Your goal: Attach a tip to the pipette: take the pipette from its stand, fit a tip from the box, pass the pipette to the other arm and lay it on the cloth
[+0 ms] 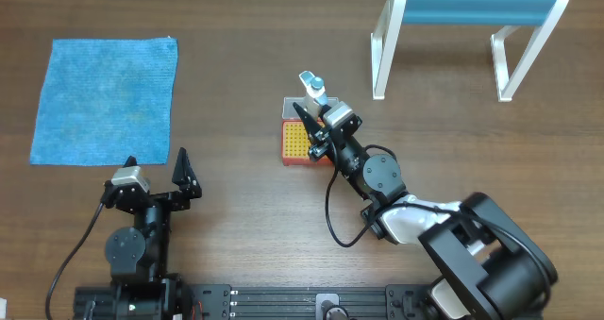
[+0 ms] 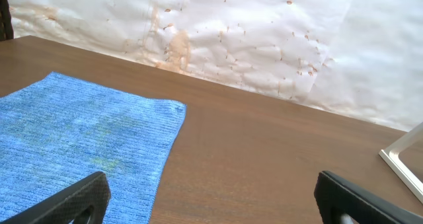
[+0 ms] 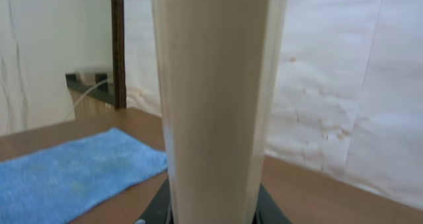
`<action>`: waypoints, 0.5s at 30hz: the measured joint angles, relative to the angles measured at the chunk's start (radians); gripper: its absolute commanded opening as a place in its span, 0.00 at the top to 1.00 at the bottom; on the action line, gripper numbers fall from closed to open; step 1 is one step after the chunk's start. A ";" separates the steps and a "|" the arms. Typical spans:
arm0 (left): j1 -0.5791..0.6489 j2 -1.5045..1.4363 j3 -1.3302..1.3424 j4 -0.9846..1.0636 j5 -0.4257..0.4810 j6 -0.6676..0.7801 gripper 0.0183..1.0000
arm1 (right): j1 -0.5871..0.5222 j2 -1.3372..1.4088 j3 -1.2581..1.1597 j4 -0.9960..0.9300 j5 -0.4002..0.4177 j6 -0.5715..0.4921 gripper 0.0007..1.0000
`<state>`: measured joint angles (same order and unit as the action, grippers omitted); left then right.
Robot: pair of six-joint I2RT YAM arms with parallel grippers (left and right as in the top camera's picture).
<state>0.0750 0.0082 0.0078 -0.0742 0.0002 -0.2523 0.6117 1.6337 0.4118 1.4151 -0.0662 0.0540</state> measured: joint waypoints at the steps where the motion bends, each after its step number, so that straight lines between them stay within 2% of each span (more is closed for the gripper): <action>1: 0.000 0.000 0.000 0.000 0.000 0.000 0.00 | 0.000 -0.038 0.005 -0.029 -0.010 0.000 0.92; 2: 0.000 0.000 0.000 0.000 0.000 0.000 0.00 | 0.000 -0.062 0.008 -0.057 -0.016 0.000 0.93; 4: 0.000 0.000 0.000 0.000 0.000 0.000 0.00 | 0.000 -0.180 0.031 -0.261 -0.042 0.000 0.92; 10: 0.000 0.000 0.000 0.001 0.000 0.000 0.00 | -0.010 -0.630 0.294 -1.392 -0.068 -0.004 0.92; 11: 0.000 0.000 0.000 0.000 0.000 0.000 0.00 | -0.010 -0.655 0.327 -1.463 -0.068 -0.004 0.91; 13: 0.000 0.000 0.000 0.000 0.000 0.000 0.00 | -0.009 -0.707 0.422 -1.736 -0.069 -0.006 0.92; 15: 0.000 0.000 0.000 0.000 0.000 0.000 0.00 | -0.010 -0.711 0.429 -1.891 -0.072 -0.007 0.92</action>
<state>0.0750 0.0078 0.0078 -0.0742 0.0006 -0.2523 0.6022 0.9226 0.8410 -0.4755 -0.1379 0.0467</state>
